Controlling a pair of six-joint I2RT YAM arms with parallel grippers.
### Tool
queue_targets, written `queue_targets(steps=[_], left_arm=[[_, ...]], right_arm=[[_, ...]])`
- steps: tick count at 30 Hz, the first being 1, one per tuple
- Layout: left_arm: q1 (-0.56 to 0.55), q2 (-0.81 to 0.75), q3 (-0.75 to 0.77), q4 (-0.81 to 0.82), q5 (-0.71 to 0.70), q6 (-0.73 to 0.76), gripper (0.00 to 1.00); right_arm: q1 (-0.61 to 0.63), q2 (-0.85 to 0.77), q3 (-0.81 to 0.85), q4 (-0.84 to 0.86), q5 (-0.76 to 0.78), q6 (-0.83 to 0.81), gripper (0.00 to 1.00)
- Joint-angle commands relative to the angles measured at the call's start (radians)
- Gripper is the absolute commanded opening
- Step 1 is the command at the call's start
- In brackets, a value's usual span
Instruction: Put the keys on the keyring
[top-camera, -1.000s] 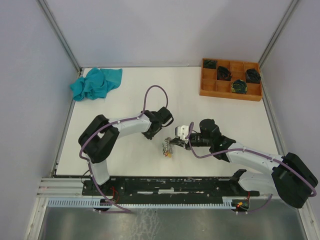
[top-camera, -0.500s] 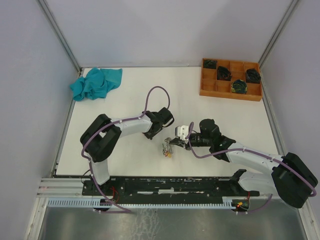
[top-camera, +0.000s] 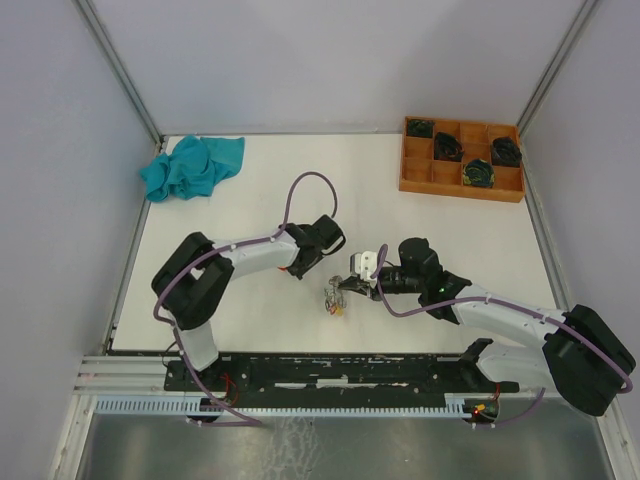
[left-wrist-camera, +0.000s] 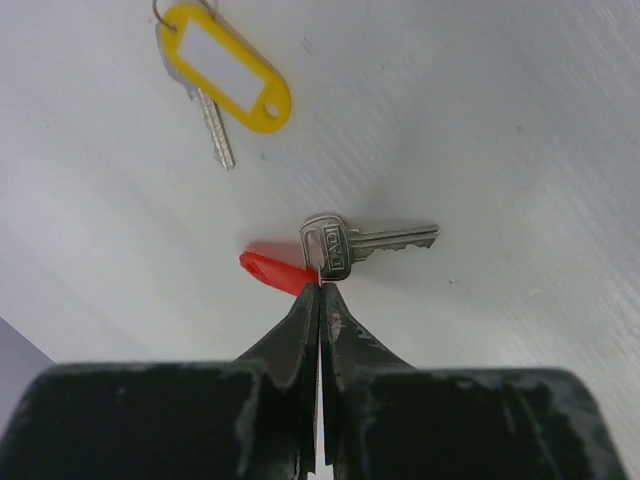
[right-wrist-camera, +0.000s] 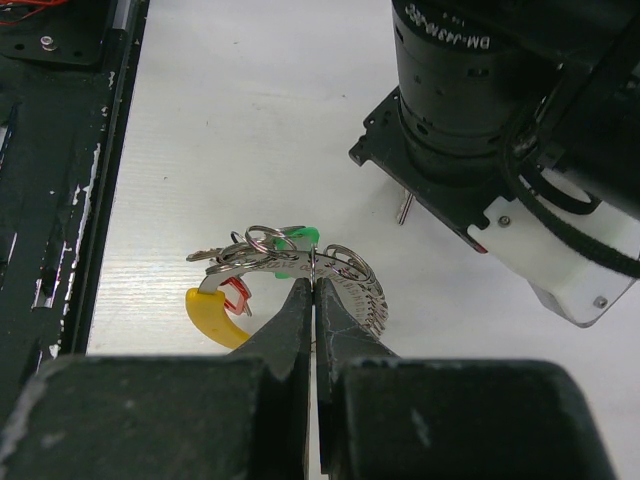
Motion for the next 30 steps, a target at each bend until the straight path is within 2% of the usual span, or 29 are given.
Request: queue_targets(steps=[1, 5, 10, 15, 20, 27, 30], left_arm=[[-0.005, -0.125, -0.03, 0.05, 0.008, 0.05, 0.03], [-0.003, -0.232, -0.088, 0.122, 0.048, 0.068, 0.03], [0.004, -0.358, -0.177, 0.238, 0.175, 0.079, 0.03], [0.009, -0.414, -0.238, 0.293, 0.26, -0.009, 0.03], [0.011, -0.525, -0.352, 0.419, 0.346, -0.076, 0.03], [0.011, -0.717, -0.508, 0.621, 0.409, 0.001, 0.03], [0.019, -0.759, -0.53, 0.616, 0.41, 0.022, 0.03]], right_arm=[[0.003, -0.005, 0.023, -0.038, 0.008, 0.009, 0.01], [0.002, -0.014, 0.021, -0.038, 0.01, 0.008, 0.01], [0.003, -0.022, 0.019, -0.039, 0.015, 0.009, 0.01], [0.001, -0.021, 0.021, -0.041, 0.012, 0.01, 0.01], [0.002, -0.018, 0.023, -0.04, 0.01, 0.011, 0.01], [0.002, -0.021, 0.023, -0.046, 0.017, 0.009, 0.01], [0.002, -0.021, 0.024, -0.051, 0.018, 0.009, 0.01]])
